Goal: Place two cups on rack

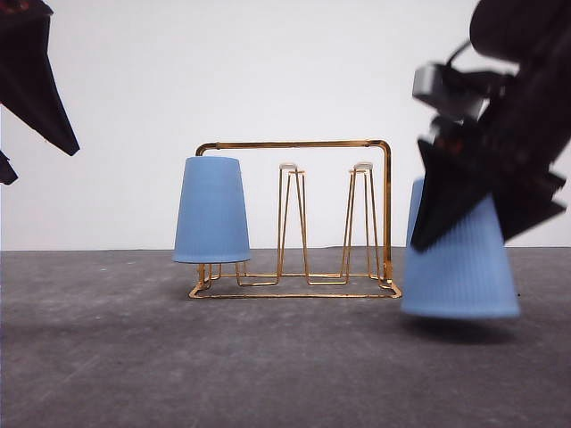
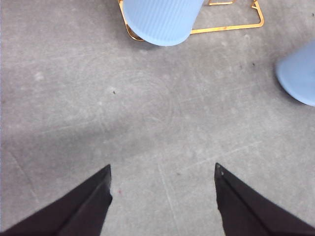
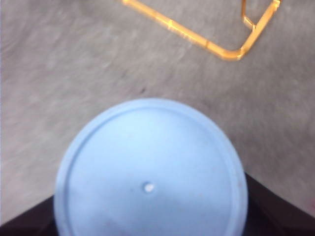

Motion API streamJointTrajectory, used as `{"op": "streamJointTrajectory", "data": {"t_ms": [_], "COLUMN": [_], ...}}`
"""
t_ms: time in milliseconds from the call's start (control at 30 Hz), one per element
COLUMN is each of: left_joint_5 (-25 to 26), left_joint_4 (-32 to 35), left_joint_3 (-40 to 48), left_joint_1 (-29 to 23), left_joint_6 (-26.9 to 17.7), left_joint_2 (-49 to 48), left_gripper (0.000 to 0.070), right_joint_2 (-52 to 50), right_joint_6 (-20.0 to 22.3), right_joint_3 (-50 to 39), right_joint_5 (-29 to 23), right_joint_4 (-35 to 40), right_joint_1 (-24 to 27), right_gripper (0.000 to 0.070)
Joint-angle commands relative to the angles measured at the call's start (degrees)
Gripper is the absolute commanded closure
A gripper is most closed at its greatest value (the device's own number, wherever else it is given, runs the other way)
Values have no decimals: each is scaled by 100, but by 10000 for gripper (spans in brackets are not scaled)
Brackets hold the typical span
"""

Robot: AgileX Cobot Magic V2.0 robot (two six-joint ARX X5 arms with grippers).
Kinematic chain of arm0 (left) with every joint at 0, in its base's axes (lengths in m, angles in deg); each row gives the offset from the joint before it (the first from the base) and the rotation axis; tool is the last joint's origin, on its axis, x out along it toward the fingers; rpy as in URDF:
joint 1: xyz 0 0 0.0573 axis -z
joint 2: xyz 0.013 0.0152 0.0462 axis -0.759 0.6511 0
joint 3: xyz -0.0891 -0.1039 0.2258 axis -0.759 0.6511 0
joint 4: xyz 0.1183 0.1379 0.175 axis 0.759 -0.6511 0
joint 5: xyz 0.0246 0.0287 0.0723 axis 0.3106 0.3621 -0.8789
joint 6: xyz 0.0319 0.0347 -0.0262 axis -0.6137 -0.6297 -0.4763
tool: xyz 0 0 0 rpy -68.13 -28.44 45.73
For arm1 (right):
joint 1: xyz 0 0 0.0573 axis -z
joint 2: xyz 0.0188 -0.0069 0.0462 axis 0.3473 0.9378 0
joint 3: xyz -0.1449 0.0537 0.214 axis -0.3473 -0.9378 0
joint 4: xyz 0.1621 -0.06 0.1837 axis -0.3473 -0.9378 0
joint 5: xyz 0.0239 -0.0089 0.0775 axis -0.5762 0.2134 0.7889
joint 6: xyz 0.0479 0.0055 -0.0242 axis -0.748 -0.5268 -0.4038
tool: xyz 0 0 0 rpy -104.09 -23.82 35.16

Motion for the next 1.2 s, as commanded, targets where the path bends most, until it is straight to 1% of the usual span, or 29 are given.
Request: {"op": "streamJointTrajectory", "data": {"t_ms": [0,67,167,333,433,533,633,833,1067,1100,1167], "left_joint_5": [-30,-29,-31,-31,-31,-29,-30,-30,-28,-28,-28], "left_joint_4": [31,31,33,32,31,31,31,28,26,25,26], "left_joint_3": [-66,-66,-66,-66,-66,-66,-66,-66,-66,-66,-66], "left_joint_1": [22,22,22,22,22,22,22,22,22,22,22], "left_joint_6": [7,6,6,6,6,6,6,6,10,12,14], "left_joint_2": [55,55,55,55,55,55,55,55,55,55,55], "left_gripper": [321,321,321,321,321,321,321,321,321,321,321], "right_joint_2": [-25,-26,-26,-26,-26,-16,80,468,1065,1169,1354], "right_joint_6": [-26,-12,-7,1,20,39,54,186,182,180,173], "right_joint_3": [457,811,1275,1842,2041,2067,2067,2067,2067,2067,2067], "right_joint_5": [14,15,15,-37,-295,-391,-405,-694,-698,-697,-697], "right_joint_4": [-391,-685,-803,-551,-237,157,394,683,793,806,833], "right_joint_1": [-50,-92,-156,-295,-386,-424,-428,-432,-432,-434,-439], "right_gripper": [482,482,482,482,482,481,481,481,479,473,433]}}
